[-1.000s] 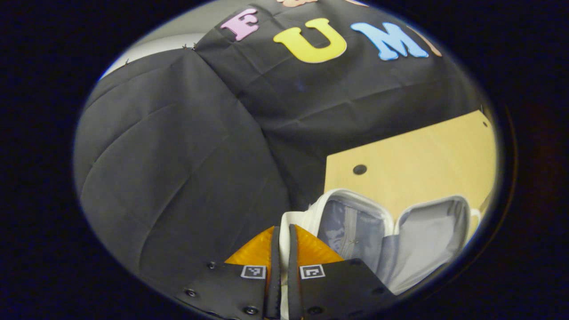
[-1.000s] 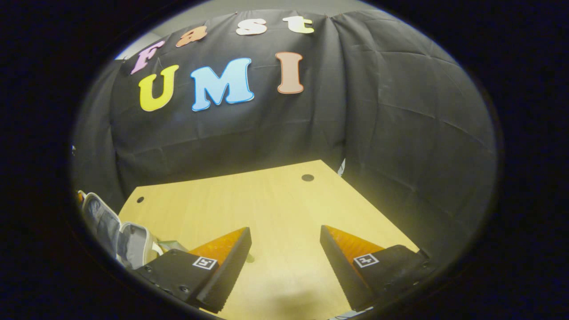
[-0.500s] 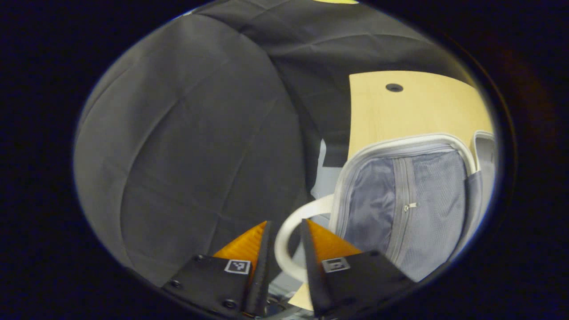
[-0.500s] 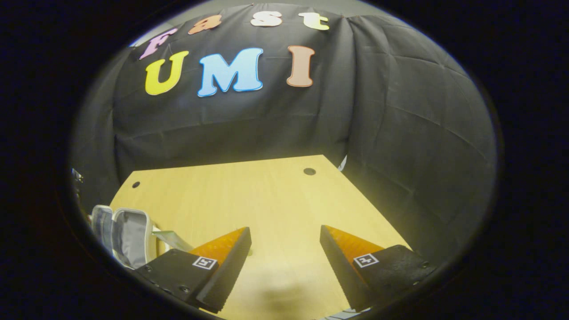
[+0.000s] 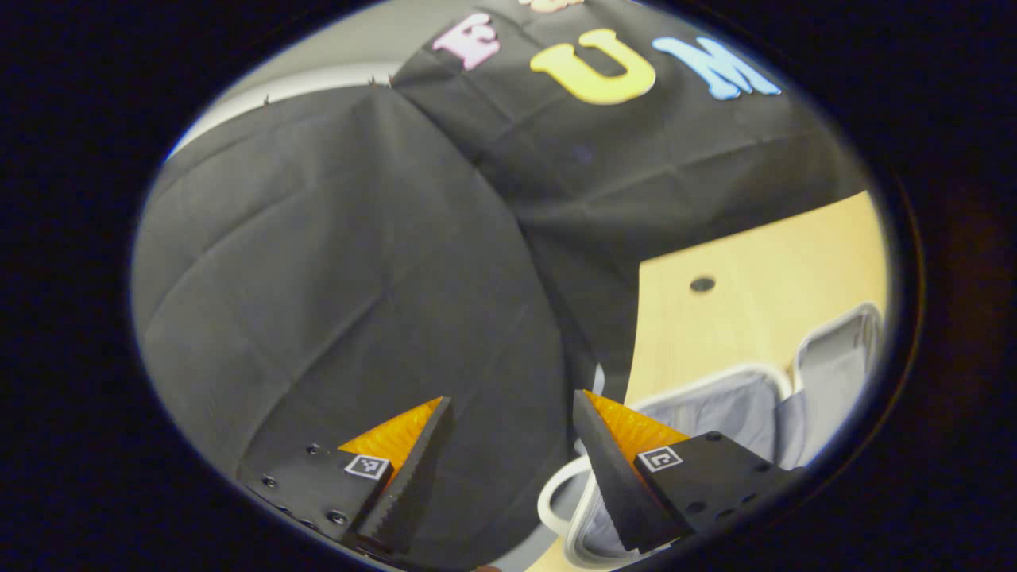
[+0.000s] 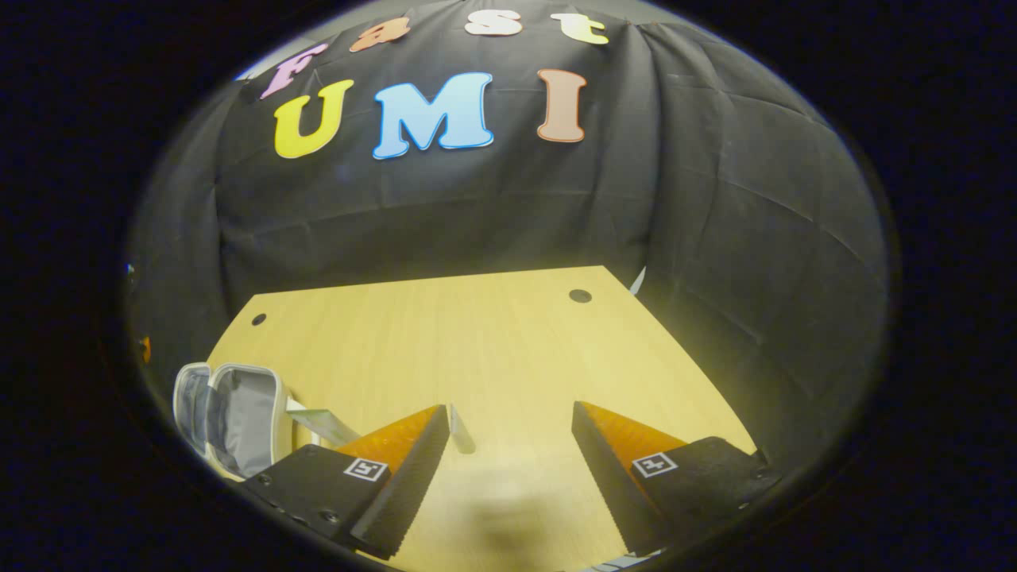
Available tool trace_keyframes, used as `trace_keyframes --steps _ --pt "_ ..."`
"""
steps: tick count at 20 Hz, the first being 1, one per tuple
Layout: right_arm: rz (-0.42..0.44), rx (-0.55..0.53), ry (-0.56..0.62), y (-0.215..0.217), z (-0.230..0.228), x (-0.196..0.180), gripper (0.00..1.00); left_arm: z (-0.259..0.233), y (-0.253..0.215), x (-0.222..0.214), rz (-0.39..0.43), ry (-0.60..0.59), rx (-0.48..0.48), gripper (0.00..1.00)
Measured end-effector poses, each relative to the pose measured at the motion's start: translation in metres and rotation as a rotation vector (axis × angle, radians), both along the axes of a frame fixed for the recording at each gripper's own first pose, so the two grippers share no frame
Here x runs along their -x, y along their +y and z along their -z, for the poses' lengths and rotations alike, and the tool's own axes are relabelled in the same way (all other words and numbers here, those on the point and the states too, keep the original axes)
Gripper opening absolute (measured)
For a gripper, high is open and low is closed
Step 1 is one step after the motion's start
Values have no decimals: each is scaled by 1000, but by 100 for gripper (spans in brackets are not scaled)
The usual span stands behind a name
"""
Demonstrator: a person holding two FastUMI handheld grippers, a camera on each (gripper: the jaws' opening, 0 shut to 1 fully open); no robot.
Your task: First open the suitcase, pack the skin care products into it, and then close the suitcase.
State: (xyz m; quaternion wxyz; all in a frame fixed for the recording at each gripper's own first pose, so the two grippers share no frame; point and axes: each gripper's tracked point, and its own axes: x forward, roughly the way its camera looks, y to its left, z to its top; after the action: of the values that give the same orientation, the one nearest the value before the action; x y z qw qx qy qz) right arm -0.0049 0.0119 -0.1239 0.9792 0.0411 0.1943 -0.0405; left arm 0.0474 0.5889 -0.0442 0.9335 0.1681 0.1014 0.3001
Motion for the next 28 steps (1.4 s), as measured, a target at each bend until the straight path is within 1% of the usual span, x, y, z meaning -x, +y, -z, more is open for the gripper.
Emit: trace_keyframes --steps 1,2,3,4,6,7,9,10,11,12,13,14,16,18,19,21,22,23,24,25,26,27,28 --pt "-17 0 8 3 3 1 95 -25 -39 -4 87 -52 7 97" --pt "-34 -1 13 6 5 2 95 -39 -82 -13 196 -105 34 97" --pt "-56 -3 24 10 11 2 95 -45 -133 -22 310 -121 84 100" --pt "-81 -6 39 14 16 3 95 -44 -189 -30 418 -114 141 96" --pt "-130 -17 75 20 29 8 95 -22 -307 -55 627 -59 242 97" --pt "-151 -22 90 22 34 10 95 -6 -355 -61 708 -21 272 98" --pt "-179 -25 133 22 45 13 95 45 -452 -64 840 88 309 98" --pt "-187 -27 159 19 51 16 95 69 -492 -65 886 146 309 98" --pt "-191 -30 172 13 56 21 95 93 -522 -66 904 210 299 98" --pt "-187 -32 179 6 57 24 96 110 -546 -68 915 243 282 99" --pt "-181 -31 186 -1 59 26 96 134 -554 -73 917 260 275 99" --pt "-174 -27 192 -7 62 28 96 153 -568 -81 899 279 287 99" --pt "-160 -17 206 -22 68 33 96 169 -570 -108 839 265 312 100" --pt "-155 2 231 -34 73 39 96 176 -582 -139 804 239 337 100" --pt "-155 14 242 -39 77 43 96 175 -587 -159 791 217 331 100" --pt "-161 40 259 -47 82 47 96 175 -588 -201 728 192 277 99" --pt "-166 49 264 -49 86 49 96 187 -592 -217 719 217 272 99" --pt "-177 53 276 -48 90 50 96 199 -597 -217 707 234 289 100" --pt "-191 53 289 -46 95 48 96 195 -602 -222 732 217 283 84" --pt "-205 47 298 -42 97 45 96 195 -603 -230 724 216 269 67" --pt "-220 39 303 -36 99 39 96 194 -601 -231 698 210 260 51" --pt "-232 36 298 -32 98 34 95 195 -600 -228 694 210 275 45" --pt "-243 38 293 -27 99 29 90 195 -599 -224 693 213 306 45"
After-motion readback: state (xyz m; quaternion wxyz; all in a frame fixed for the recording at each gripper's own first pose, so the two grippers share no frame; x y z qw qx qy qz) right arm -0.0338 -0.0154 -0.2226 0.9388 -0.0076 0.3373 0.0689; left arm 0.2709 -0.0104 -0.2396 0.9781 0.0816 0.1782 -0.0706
